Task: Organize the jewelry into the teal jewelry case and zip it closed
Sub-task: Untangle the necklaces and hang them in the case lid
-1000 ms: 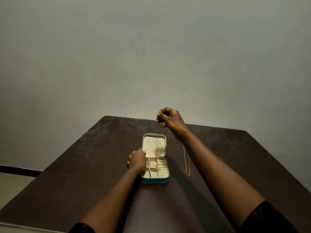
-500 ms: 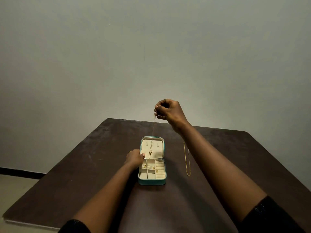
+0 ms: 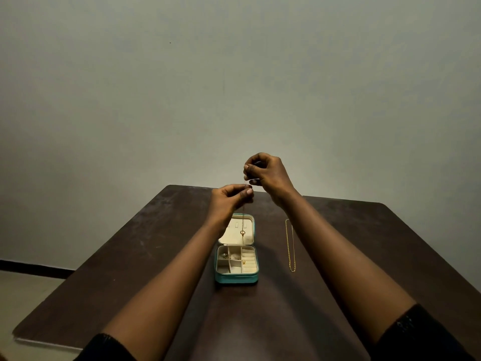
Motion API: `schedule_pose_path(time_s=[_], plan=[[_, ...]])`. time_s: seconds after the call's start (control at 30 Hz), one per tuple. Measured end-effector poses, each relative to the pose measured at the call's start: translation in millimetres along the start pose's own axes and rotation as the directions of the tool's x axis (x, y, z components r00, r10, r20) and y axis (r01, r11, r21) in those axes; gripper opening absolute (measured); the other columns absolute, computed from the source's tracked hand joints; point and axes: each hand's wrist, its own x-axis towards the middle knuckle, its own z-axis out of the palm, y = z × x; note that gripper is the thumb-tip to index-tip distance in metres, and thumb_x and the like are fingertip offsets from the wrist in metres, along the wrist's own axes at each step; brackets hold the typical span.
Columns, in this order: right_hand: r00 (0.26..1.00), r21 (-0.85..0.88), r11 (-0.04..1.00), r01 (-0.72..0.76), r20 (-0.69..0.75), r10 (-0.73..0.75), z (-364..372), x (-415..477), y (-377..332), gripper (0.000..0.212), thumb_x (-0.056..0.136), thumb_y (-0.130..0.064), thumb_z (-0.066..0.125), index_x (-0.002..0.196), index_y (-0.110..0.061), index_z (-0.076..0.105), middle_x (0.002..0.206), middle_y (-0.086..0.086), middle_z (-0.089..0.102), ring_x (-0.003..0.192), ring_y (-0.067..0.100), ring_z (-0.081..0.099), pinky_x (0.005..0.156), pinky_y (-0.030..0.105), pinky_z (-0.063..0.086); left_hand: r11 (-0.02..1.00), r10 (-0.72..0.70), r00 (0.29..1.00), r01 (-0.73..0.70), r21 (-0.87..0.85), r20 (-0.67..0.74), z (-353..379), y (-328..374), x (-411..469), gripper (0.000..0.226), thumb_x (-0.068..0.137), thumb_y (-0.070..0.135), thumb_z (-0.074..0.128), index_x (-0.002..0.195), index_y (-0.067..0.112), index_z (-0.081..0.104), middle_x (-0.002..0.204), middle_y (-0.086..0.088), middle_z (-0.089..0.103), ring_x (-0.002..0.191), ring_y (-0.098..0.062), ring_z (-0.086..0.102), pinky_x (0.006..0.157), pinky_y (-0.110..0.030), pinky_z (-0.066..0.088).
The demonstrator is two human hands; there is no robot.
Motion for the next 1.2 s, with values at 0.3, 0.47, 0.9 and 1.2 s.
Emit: schedule_pose_path(time_s=[0.3,0.47,0.9,1.2], plan=[[0.999,-0.046,0.999,-0.014,-0.03,0.013,-11,-5,8,0.009,0.093,-0.002,0.048,0.095,-0.007,0.056,0.077,0.003,0.06,0.071,0.017,0.062,0.067,0.03,0.051,0.998,-0.057,0.997,0.057,0.006,0.053,-10,7,3,0.023,0.089,0.006,0.057,0.105,-0.011,0.063,0.069,-0.003,0.07,0.06,-0.008,0.068,0.066,-0.02,0.056],[0.998,0.027,0.998,-0.056,-0.02,0.056,-11,-9,12,0.012,0.095,-0.001,0.043,0.095,-0.006,0.054,0.079,0.007,0.056,0.07,0.016,0.062,0.07,0.029,0.053,0.996,-0.01,0.999,0.006,0.094,0.041,-13,15,6,0.017,0.093,0.013,0.054,0.096,0.0,0.065,0.079,-0.005,0.067,0.063,-0.004,0.067,0.061,-0.014,0.054],[0.968,0.009,0.974,-0.228,0.108,0.226,-2,-40,43,0.026,0.087,-0.021,0.062,0.11,-0.008,0.058,0.086,-0.003,0.057,0.062,0.008,0.045,0.053,0.021,0.035,0.958,-0.03,0.998,0.015,0.288,0.049,5,38,31,0.011,0.092,0.011,0.053,0.098,0.014,0.062,0.074,0.0,0.06,0.065,-0.011,0.05,0.055,-0.022,0.037],[0.974,0.138,0.967,-0.215,0.106,0.202,-12,-34,34,0.022,0.084,-0.003,0.061,0.106,-0.001,0.059,0.093,0.009,0.066,0.087,0.02,0.065,0.081,0.031,0.049,0.784,0.068,0.968,-0.201,0.588,0.241,11,38,30,0.032,0.092,0.009,0.055,0.122,0.018,0.059,0.089,-0.004,0.067,0.063,-0.004,0.058,0.054,-0.012,0.045]])
